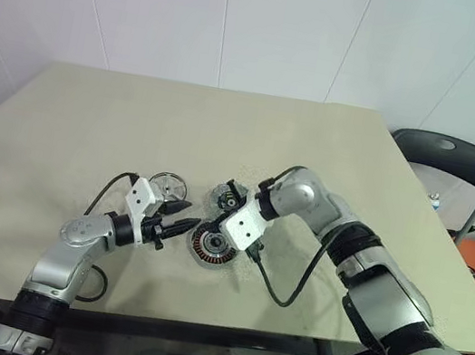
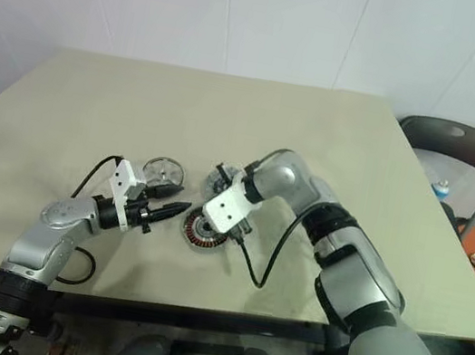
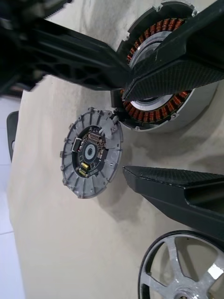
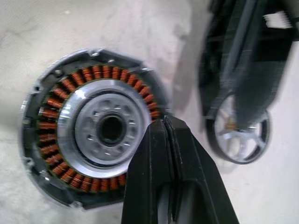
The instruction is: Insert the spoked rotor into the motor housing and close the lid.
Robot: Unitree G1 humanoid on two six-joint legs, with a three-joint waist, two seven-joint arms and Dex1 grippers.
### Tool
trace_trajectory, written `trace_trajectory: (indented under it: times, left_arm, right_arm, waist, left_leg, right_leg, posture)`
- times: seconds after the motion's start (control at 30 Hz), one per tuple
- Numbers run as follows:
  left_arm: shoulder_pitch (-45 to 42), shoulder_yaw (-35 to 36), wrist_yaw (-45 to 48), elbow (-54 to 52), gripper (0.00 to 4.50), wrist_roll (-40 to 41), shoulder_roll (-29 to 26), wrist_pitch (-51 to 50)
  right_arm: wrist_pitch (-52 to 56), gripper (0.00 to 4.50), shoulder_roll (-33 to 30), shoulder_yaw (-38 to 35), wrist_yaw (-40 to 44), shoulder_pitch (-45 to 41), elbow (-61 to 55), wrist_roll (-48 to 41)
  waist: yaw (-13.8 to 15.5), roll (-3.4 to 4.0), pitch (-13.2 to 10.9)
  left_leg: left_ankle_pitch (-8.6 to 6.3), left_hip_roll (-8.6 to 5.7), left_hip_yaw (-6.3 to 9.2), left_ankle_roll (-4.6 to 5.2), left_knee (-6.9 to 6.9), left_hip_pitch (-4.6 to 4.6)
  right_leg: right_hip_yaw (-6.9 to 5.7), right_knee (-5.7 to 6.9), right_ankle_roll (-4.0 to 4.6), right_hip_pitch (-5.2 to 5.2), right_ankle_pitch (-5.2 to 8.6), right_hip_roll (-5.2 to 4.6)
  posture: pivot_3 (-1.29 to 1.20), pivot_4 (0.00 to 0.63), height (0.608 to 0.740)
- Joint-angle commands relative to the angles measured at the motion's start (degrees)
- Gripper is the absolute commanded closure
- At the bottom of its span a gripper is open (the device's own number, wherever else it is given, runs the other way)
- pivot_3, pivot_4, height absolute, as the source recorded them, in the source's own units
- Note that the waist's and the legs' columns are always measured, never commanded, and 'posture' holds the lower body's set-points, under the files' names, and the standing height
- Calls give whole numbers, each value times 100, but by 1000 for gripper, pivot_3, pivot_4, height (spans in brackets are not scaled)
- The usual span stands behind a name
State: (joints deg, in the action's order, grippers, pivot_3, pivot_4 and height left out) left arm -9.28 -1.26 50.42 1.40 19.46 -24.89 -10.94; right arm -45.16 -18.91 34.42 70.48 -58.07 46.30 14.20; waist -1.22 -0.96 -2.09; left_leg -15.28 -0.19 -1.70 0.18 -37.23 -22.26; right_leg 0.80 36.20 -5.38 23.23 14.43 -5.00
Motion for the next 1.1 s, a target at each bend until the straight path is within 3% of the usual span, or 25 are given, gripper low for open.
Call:
trace_trajectory:
  times: [0.03, 0.3, 0.73, 1.1]
  left_arm:
    - [-92, 91, -76, -360, 2159, 94, -42, -85]
    - [-256, 201, -121, -337, 2159, 124, -107, -208]
    - [-142, 199, -103, -365, 2159, 110, -122, -174]
    - [-151, 157, -55, -148, 2159, 49, -77, 5]
  right_arm:
    - [146, 4465, -46, -210, 195, -99, -231, -281]
    - [-28, 4465, -72, 56, 71, 320, -232, 74]
    - [-118, 4465, 216, 70, -523, 110, 450, 542]
    - [95, 4465, 109, -51, -56, -50, 513, 328]
  waist:
    - [6, 0, 0]
    - [4, -1, 1]
    - [-151, -1, 1]
    - [-133, -1, 1]
  left_leg:
    - [0, 0, 0, 0, 0, 0]
    - [0, 0, 0, 0, -1, 0]
    - [2, 3, -1, -2, 3, 54]
    - [1, 4, 1, -3, 8, 86]
  right_leg:
    - [0, 0, 0, 0, 0, 0]
    - [-1, 0, 0, -2, 0, 0]
    - [2, 4, 0, -47, 0, 9]
    - [4, -2, 4, -78, 2, -2]
  posture:
    - [0, 0, 740]
    - [0, 0, 740]
    - [0, 0, 740]
    - [0, 0, 740]
